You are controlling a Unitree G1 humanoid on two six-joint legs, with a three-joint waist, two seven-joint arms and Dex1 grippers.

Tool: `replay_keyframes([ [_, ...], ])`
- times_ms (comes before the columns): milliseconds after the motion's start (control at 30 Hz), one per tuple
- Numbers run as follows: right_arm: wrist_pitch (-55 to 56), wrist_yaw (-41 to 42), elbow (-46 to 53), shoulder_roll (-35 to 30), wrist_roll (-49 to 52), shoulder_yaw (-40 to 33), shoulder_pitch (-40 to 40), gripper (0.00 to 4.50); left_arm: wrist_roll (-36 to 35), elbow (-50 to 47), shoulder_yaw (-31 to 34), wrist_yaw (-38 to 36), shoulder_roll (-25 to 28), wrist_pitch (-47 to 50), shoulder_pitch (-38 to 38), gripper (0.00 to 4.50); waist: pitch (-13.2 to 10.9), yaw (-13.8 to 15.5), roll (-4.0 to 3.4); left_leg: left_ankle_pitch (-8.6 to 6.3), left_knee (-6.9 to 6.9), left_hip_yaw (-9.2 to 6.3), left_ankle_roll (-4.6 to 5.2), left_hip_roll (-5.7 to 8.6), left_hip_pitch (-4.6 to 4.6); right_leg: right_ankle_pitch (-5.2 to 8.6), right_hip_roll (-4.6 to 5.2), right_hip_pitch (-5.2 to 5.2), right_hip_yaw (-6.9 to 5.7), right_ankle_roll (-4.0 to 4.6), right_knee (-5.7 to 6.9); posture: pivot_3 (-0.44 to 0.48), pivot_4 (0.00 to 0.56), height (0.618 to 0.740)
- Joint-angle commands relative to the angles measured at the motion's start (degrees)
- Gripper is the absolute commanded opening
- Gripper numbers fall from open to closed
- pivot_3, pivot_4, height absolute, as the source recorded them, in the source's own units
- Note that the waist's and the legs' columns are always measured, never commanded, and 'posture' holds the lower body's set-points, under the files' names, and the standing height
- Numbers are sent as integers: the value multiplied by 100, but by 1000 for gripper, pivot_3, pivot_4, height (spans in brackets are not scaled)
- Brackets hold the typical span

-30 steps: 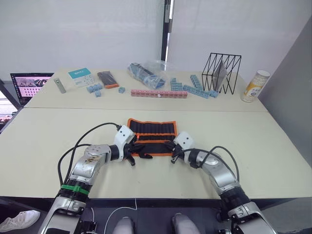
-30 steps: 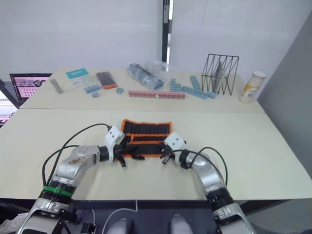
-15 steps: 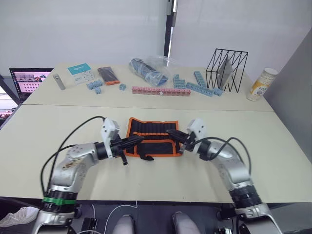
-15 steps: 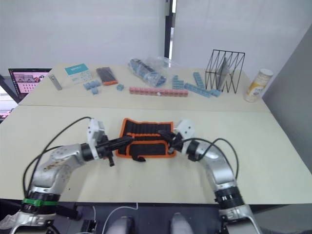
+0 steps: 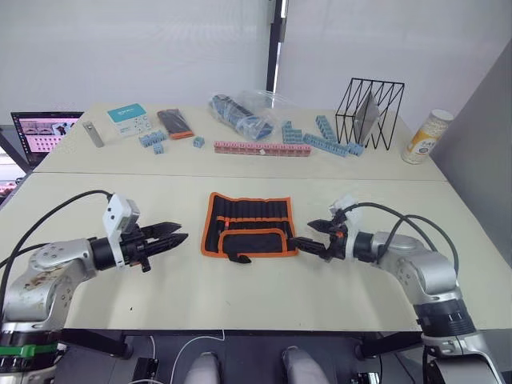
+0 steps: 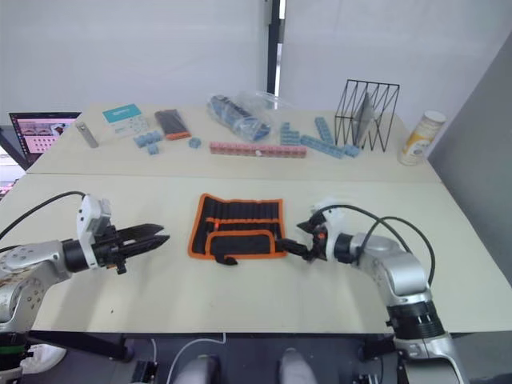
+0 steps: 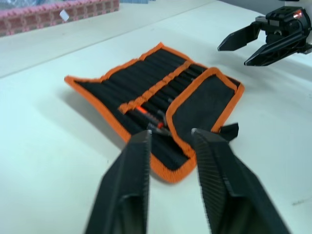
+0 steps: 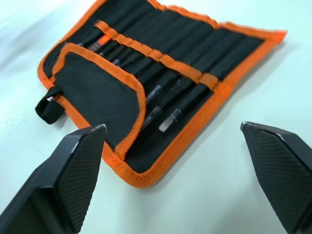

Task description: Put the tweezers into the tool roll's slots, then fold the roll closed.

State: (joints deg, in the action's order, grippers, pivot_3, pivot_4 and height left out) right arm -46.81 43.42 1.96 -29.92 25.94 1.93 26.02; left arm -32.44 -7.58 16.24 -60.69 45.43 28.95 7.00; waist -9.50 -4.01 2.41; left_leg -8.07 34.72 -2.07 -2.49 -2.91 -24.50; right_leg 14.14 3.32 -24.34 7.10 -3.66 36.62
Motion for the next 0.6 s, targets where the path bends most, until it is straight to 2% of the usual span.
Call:
replay_keyframes([
  [33, -283, -149, -133, 115, 52, -42, 274, 4500, -122, -384, 365, 57, 138, -15, -254, 3190, -2, 0, 0, 0, 0, 1, 0, -2, -4, 0, 0, -3, -1, 0, -3, 0, 150, 740],
  [167, -739, -335, -387, 316, 101, -50, 503, 4500, -75, -566, 476, 226, 48, -106, -549, 4476, -4, 1, -2, 0, 0, 1, 0, -1, -14, 0, 0, -8, -1, 0, -6, 0, 150, 740],
  [467, -1468, -327, -435, 646, 322, -105, 630, 4500, -20, -777, 443, 355, 7, -171, -1097, 4476, -5, 0, -3, -2, -2, 0, 0, -3, -14, -1, 0, -9, -3, 0, -7, 0, 150, 740],
  [600, -1614, -436, -470, 905, 597, -492, 597, 4500, 92, -772, 380, 401, 23, -235, -1213, 4476, -5, -21, -3, -2, -3, 1, -1, -4, -13, -1, 0, -10, -3, 1, -7, 0, 150, 740],
])
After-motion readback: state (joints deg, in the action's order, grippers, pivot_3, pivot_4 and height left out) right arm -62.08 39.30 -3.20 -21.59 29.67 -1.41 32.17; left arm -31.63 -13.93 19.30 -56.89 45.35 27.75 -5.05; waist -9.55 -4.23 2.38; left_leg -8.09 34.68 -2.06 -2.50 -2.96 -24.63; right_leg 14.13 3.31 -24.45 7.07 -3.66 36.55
